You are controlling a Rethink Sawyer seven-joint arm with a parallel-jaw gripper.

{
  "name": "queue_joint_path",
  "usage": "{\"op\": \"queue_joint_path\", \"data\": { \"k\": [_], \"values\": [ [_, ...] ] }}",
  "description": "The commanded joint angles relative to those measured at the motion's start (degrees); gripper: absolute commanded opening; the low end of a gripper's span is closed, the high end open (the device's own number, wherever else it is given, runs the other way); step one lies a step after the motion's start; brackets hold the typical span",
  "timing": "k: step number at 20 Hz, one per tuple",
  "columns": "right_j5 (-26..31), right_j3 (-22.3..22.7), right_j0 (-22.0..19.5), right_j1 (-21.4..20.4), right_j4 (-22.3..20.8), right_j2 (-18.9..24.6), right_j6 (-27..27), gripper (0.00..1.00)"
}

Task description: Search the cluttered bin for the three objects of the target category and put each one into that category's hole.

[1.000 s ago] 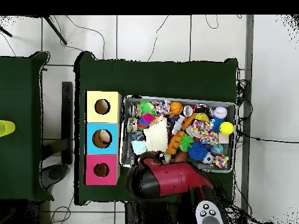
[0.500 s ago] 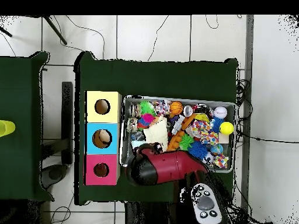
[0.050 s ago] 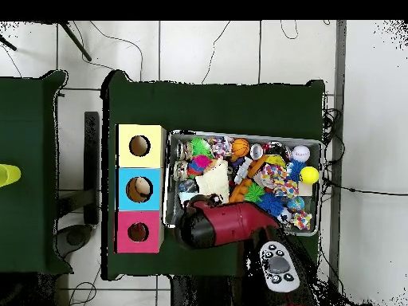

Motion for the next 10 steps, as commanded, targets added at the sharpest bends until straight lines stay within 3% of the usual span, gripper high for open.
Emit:
{"op": "queue_joint_path", "data": {
  "k": [1,6,10],
  "values": [
    [2.4,-3.5,-4.7,1.3,-4.8,3.8,-3.8,0.0],
    [4.1,-2.0,-10.9,0.9,-5.2,8.4,-7.1,0.0],
    [4.2,-4.4,-11.5,2.0,-7.5,8.3,-7.1,0.0]
  ]
}}
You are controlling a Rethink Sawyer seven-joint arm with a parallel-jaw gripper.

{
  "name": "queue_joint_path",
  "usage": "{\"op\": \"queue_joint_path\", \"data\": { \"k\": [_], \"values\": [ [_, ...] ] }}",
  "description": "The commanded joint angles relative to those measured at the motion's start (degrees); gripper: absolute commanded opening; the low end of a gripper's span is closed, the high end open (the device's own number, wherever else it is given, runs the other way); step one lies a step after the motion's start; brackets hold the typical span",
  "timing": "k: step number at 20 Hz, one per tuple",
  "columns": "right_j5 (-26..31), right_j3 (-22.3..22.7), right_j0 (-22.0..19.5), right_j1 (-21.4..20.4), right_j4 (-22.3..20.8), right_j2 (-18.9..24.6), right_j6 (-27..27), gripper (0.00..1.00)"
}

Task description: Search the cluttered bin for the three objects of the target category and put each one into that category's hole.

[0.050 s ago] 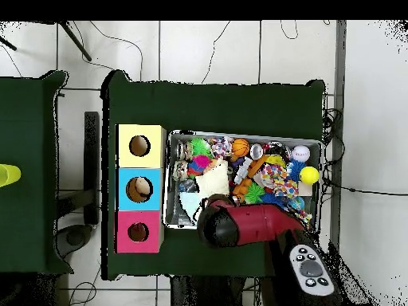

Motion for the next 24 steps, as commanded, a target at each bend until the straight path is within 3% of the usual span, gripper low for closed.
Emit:
{"op": "queue_joint_path", "data": {
  "k": [1,8,15,24],
  "values": [
    [3.8,-5.0,-2.5,2.1,-5.8,5.0,-6.6,0.0],
    [-3.0,-9.8,3.3,6.2,-10.5,-1.9,2.1,0.0],
    [-7.3,-12.3,8.4,9.0,-9.9,-7.3,8.0,0.0],
    [-7.3,-11.6,7.9,6.9,-6.8,-7.1,7.1,0.0]
  ]
}}
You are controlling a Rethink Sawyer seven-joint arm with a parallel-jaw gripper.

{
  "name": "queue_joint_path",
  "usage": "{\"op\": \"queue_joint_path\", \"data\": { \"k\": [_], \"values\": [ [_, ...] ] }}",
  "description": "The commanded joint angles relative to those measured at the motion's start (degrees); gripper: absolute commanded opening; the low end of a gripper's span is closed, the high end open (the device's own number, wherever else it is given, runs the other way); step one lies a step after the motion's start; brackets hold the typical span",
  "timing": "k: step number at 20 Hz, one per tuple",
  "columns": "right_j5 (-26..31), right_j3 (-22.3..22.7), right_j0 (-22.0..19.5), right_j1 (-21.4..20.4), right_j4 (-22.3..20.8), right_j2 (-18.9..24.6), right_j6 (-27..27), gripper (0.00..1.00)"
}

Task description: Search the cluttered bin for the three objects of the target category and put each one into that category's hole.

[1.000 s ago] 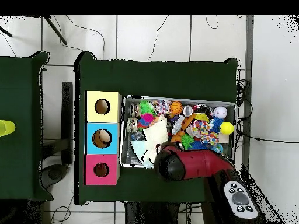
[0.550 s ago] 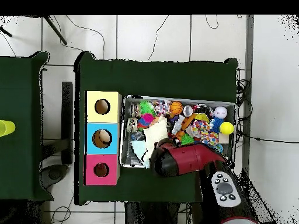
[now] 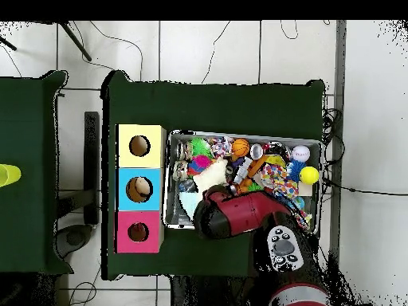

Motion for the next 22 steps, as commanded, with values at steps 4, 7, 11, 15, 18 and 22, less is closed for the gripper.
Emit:
{"op": "queue_joint_path", "data": {
  "k": [4,7,11,15,18,22],
  "values": [
    [-2.1,-3.8,-2.4,0.3,0.8,1.5,6.0,0.0],
    [3.3,-1.6,-6.5,-3.8,3.0,7.1,1.7,0.0],
    [12.8,1.1,-10.8,-10.2,8.0,13.8,-3.8,0.0],
    [20.3,0.9,-12.8,-13.2,12.0,17.5,-6.7,0.0],
    [23.2,-0.7,-13.1,-13.8,12.8,18.5,-7.3,0.0],
    [19.7,-3.7,-10.3,-10.5,9.8,16.4,-2.7,0.0]
  ]
}}
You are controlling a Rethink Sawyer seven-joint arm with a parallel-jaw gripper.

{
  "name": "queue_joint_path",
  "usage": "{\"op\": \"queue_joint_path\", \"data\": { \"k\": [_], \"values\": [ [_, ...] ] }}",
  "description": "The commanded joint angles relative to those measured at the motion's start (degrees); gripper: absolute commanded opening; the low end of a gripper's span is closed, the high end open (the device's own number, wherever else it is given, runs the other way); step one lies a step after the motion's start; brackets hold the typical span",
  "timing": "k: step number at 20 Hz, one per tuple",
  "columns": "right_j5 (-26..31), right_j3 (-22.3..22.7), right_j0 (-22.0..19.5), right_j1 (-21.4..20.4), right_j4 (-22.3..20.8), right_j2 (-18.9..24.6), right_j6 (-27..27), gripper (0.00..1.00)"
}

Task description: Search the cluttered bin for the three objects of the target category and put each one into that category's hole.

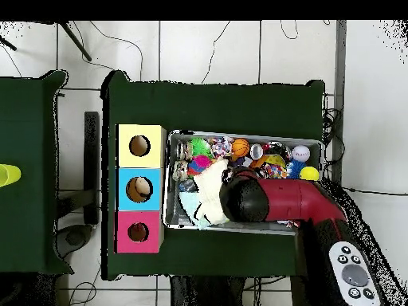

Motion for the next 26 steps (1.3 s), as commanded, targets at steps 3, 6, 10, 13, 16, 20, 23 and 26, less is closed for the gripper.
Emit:
{"op": "queue_joint_path", "data": {
  "k": [3,6,10,13,16,20,23,26],
  "values": [
    [-1.2,-3.6,5.0,3.3,-2.4,2.9,2.3,0.0],
    [-4.6,-3.6,7.7,4.5,-3.8,0.0,5.6,0.0],
    [-5.9,-6.2,8.7,6.8,-3.9,-1.6,5.4,0.0],
    [-7.1,-7.1,8.9,7.7,-3.6,-2.2,4.9,0.0],
    [-10.0,-7.7,9.8,9.4,-4.1,-3.7,5.7,0.0],
    [-13.0,-8.3,10.0,11.4,-5.2,-5.5,5.4,0.0],
    [-13.8,-8.9,9.5,12.1,-5.8,-6.1,3.9,0.0],
    [-15.1,-10.2,9.6,13.5,-6.5,-7.2,3.1,0.0]
  ]
}}
